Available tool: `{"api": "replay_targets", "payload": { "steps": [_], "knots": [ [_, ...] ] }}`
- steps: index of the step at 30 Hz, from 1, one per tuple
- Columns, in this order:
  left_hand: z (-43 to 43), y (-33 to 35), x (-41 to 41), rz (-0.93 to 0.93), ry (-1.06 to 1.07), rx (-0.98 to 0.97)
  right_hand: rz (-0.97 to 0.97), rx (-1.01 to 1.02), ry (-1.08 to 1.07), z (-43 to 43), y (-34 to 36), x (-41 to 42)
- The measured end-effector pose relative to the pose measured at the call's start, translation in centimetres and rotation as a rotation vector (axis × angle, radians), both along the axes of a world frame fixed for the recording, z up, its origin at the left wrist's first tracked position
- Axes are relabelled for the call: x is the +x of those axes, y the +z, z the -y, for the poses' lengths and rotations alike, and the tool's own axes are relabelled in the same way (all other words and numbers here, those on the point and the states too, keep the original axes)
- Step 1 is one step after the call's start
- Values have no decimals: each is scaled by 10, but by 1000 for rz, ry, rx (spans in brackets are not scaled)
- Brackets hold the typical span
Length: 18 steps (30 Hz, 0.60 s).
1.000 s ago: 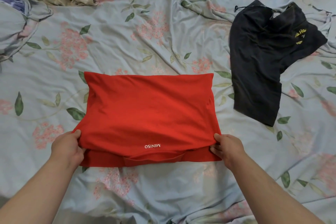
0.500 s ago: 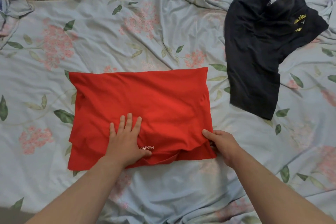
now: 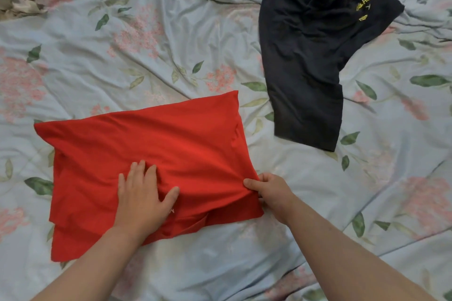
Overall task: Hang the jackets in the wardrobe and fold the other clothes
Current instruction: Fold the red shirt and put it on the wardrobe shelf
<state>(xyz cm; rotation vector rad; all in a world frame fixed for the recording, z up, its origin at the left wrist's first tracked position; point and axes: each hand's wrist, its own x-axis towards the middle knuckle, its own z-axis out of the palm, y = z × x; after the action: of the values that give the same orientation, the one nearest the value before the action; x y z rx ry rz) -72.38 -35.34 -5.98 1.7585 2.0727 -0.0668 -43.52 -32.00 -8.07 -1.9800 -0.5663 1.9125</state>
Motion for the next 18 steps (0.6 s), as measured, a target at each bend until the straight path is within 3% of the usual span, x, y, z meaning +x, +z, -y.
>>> {"api": "replay_targets", "payload": {
  "steps": [2, 3, 6, 8, 11, 14, 16, 18],
  "knots": [
    [-19, 9, 29, 140, -104, 224, 31, 51, 15, 4, -4, -1],
    [-36, 13, 46, 219, -162, 239, 69, 92, 40, 5, -4, -2],
    [-96, 25, 101, 411, -71, 49, 167, 199, 92, 8, 0, -6],
    [-136, 22, 128, 417, 93, -80, 233, 251, 154, 12, 7, -12],
    [-170, 14, 151, 260, 140, -251, 318, 359, 275, 19, 19, -25],
    [-168, 6, 154, 175, 109, -225, 267, 464, 292, 24, 35, -43],
    [-163, 5, 145, 243, 145, -126, 229, 503, 280, 25, 44, -56],
    [-159, 11, 125, 455, 211, -53, 186, 520, 275, 27, 51, -69]
  ]
}}
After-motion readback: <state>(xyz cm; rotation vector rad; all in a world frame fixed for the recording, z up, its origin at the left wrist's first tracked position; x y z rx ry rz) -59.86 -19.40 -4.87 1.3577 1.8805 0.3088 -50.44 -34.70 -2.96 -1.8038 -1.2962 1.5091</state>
